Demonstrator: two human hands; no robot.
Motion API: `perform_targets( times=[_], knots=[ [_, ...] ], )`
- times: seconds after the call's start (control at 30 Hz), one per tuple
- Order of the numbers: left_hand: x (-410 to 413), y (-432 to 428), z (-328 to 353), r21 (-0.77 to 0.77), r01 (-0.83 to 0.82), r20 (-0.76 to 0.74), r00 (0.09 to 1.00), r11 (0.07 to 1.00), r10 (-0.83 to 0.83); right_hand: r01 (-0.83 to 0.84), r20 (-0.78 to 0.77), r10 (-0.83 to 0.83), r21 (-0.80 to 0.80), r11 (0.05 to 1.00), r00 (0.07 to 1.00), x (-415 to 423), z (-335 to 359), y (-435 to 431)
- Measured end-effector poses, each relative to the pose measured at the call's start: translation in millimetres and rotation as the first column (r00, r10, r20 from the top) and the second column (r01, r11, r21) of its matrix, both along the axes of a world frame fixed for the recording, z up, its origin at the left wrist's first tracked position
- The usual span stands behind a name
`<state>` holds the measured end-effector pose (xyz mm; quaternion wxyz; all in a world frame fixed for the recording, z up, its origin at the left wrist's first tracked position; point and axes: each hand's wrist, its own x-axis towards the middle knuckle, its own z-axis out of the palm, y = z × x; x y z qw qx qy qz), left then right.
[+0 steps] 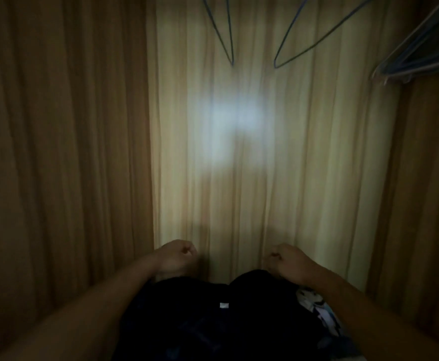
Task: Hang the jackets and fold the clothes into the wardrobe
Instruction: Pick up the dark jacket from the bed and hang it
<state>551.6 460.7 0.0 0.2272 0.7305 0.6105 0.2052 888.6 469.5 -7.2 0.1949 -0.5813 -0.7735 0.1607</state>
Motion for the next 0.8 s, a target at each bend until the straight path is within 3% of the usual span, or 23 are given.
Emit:
perform_targets(
  times=[0.13, 0.3, 0.6, 0.67, 0.8],
  knots=[
    [14, -17, 82, 0.059, 0.025, -0.099, 0.995, 0.998, -0.019, -0.051, 0.067, 0.045, 0.096, 0.994, 0.997, -6, 85, -16],
    [18, -35, 182, 0.268, 0.012, -0.119, 0.993, 0.963, 0.021, -0.08, 0.05, 0.069, 0.266, 0.961, 0.996, -23, 193, -43],
    [21, -77, 328, 0.47, -0.013, -0.163, 0.982, 0.882, 0.101, -0.054, 0.006, 0.058, 0.452, 0.89, 0.998, -50, 325, -70],
    [20, -90, 357, 0.528, -0.054, -0.09, 0.989, 0.847, 0.119, -0.043, -0.021, 0.061, 0.48, 0.876, 0.998, -52, 348, -72],
    [24, -118, 405, 0.535, -0.179, 0.34, 0.94, 0.825, -0.016, -0.01, -0.151, 0.101, 0.512, 0.859, 0.983, -61, 388, -88]
  ],
)
